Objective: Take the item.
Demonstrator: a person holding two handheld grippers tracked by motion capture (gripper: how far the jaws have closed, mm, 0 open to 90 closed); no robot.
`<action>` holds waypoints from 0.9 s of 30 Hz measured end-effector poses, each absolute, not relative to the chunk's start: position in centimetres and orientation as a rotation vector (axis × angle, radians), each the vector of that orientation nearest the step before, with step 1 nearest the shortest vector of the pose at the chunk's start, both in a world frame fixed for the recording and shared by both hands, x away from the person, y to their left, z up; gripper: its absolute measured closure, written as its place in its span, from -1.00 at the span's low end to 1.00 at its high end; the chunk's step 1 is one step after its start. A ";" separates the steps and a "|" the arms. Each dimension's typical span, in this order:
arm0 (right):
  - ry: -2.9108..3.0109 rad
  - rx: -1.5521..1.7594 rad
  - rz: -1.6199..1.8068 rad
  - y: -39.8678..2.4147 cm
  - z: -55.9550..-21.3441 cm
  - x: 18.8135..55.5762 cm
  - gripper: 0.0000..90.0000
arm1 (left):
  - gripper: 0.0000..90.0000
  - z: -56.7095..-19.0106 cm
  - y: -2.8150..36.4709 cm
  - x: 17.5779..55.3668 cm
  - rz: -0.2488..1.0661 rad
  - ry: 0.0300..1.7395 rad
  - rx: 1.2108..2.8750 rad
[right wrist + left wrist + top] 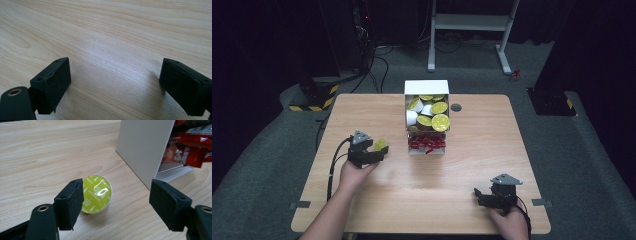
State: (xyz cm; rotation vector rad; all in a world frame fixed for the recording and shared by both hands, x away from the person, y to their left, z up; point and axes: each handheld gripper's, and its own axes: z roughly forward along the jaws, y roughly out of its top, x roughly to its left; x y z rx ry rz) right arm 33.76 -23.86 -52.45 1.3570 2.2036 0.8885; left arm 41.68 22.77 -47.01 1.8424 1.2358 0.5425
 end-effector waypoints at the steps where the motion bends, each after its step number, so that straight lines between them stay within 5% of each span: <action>1: 2.203 1.357 0.888 -23.9 -52.5 33.8 -0.77 | -0.37 -46.9 22.9 41.5 0.539 1.234 1.842; 27: 2.204 1.352 0.888 -23.9 -52.5 33.8 -0.77 | -0.43 -48.0 26.4 37.0 0.499 1.213 1.846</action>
